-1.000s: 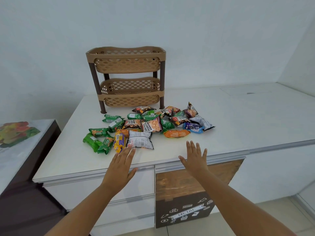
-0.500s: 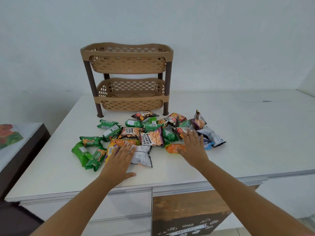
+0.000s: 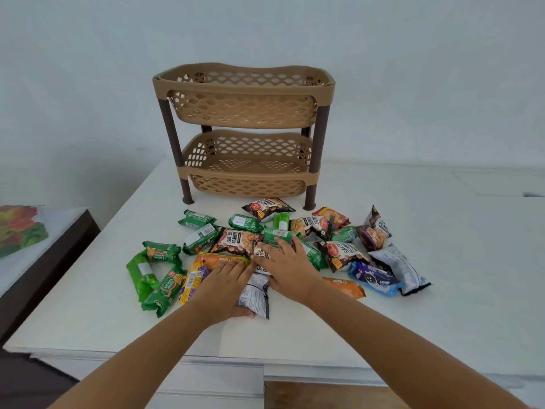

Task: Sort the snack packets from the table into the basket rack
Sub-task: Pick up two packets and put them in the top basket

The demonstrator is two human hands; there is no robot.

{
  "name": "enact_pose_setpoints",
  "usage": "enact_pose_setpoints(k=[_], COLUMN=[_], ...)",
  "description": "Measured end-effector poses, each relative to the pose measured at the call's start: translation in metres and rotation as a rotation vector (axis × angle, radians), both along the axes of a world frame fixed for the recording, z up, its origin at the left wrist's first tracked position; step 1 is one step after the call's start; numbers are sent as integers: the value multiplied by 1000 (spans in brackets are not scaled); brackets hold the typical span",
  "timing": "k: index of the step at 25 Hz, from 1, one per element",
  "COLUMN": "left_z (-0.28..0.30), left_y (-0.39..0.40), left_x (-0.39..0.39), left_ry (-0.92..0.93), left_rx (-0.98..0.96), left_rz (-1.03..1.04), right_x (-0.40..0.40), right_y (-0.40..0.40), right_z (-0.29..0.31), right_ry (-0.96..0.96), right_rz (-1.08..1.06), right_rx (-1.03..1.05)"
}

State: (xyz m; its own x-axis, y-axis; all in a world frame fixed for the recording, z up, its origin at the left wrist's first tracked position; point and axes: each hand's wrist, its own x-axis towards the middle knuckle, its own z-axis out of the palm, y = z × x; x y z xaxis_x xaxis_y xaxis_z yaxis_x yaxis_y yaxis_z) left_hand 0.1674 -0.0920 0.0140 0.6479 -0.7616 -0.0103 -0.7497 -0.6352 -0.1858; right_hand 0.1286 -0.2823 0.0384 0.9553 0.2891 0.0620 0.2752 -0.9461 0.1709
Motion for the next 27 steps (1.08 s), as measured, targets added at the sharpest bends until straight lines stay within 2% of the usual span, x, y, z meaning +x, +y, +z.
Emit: enact_pose_setpoints(k=[5, 7, 13, 18, 21, 27], left_z=[10, 15, 51, 96, 129, 215], left_y=[-6, -10, -9, 5, 19, 41], left_x=[0, 2, 17, 55, 88, 159], left_ry=[-180, -209, -263, -361, -430, -552], left_rx=[-51, -75, -144, -232, -245, -397], left_rz=[-193, -251, -245, -256, -258, -245], right_x=[7, 10, 22, 48, 66, 98], right_y=[-9, -15, -31, -34, -32, -22], right_z=[4, 8, 29, 74, 109, 188], right_ry=[-83, -103, -149, -296, -373, -582], right_rz=[16, 1, -100, -129, -112, -97], right_rx=[0, 72, 391, 608, 642, 658])
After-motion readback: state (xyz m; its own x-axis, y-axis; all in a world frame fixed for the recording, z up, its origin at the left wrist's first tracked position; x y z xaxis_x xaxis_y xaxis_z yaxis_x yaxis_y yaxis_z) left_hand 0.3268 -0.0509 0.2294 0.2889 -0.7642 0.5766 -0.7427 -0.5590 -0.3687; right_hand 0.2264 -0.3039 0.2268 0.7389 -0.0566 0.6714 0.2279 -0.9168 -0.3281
